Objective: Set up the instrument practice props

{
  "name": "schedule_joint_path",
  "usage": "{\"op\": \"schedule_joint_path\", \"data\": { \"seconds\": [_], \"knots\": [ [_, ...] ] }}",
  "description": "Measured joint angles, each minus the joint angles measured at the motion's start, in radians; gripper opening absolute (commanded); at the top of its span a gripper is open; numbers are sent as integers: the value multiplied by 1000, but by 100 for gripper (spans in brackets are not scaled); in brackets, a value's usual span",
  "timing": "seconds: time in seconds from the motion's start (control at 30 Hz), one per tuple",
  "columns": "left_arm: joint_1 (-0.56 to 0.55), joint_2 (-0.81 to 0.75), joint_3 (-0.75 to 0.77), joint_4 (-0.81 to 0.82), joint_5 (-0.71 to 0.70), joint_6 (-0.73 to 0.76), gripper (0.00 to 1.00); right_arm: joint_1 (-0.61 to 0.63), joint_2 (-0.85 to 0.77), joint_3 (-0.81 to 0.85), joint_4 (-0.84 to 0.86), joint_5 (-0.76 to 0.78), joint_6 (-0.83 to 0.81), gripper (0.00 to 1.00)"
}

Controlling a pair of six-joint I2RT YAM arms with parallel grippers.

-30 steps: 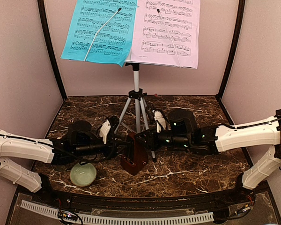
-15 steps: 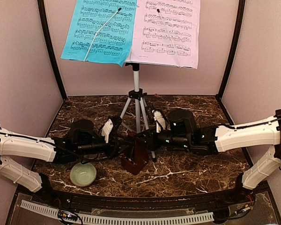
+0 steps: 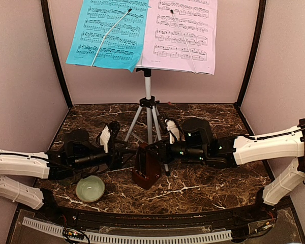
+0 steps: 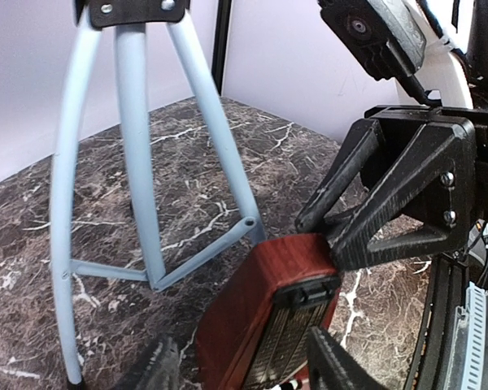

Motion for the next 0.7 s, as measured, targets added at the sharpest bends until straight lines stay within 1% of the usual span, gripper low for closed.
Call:
{"op": "schedule_joint_path", "data": {
  "seconds": [0.03, 0.1, 0.13, 0.23, 0.37, 0.43, 0.7],
  "knots": [
    [0, -18, -13, -2, -8, -2, 62, 0, 0, 0, 0, 1, -1, 32],
    [0, -46, -36, -7, -13, -4, 71, 1, 0, 0, -1, 2, -2, 32],
    [0, -60, -47, -8, -10, -3, 73, 1, 0, 0, -1, 2, -2, 32],
    [0, -83, -67, -13, 16, -4, 76, 1, 0, 0, -1, 3, -2, 32],
    [-8, -78, -69, -13, 48, -3, 77, 1, 0, 0, -1, 5, -3, 32],
    [-19, -64, -67, -13, 52, -3, 75, 1, 0, 0, -1, 5, -3, 32],
    [-32, 53, -21, 6, 7, -56, 71, 1, 0, 0, -1, 5, -3, 32]
  ]
}}
